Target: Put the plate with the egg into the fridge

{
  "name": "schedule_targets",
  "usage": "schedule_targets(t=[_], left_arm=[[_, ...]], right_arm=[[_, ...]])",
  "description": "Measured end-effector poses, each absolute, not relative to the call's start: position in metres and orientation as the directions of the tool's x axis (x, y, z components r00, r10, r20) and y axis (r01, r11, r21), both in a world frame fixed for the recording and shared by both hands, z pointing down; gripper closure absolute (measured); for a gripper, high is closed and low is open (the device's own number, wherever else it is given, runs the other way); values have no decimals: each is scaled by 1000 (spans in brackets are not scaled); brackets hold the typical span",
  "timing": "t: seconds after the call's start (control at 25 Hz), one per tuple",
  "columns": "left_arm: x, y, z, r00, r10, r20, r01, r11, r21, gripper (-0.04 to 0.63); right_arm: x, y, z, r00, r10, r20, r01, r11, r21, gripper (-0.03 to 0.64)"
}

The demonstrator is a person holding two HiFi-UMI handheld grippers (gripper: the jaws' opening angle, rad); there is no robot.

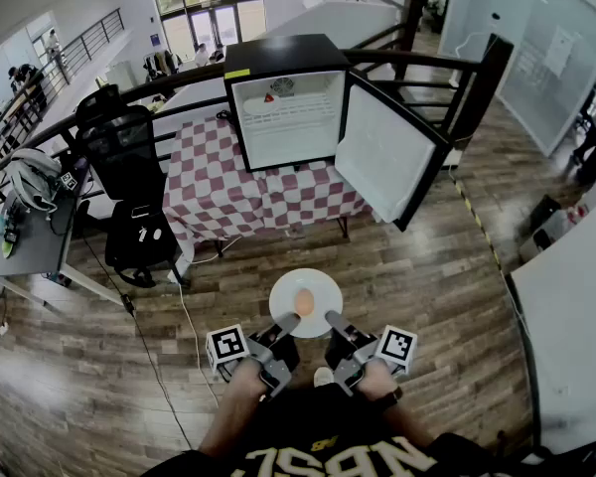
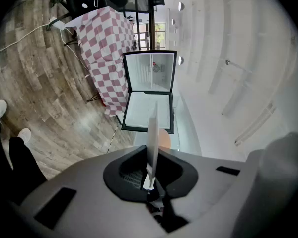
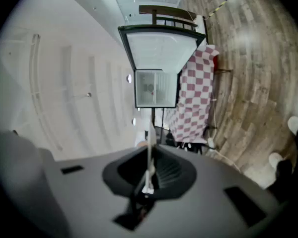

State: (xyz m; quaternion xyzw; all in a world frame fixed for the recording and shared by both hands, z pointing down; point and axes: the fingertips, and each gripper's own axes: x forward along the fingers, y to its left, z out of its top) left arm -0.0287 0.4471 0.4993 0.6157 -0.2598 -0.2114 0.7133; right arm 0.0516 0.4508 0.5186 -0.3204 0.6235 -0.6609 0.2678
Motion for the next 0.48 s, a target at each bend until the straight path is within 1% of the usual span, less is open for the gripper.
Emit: schedule_targets(t=[0.12, 0.28, 0.36, 0.48], left_arm=[[-11, 445, 499, 771, -630, 99, -6, 148, 989, 560], [11, 448, 501, 767, -635, 92, 10, 154, 988, 561], [19, 449, 503, 759, -646, 80, 29, 156, 987, 561], [23, 451, 503, 740, -668, 82, 40, 165, 986, 560]], right_arm=[[69, 448, 515, -664, -743, 88, -64, -61, -996, 574], [89, 447, 507, -686, -722, 86, -152, 26, -988, 574], [96, 445, 502, -704, -709, 50, -138, 67, -988, 574], [99, 441, 502, -726, -688, 5, -85, 82, -993, 574]])
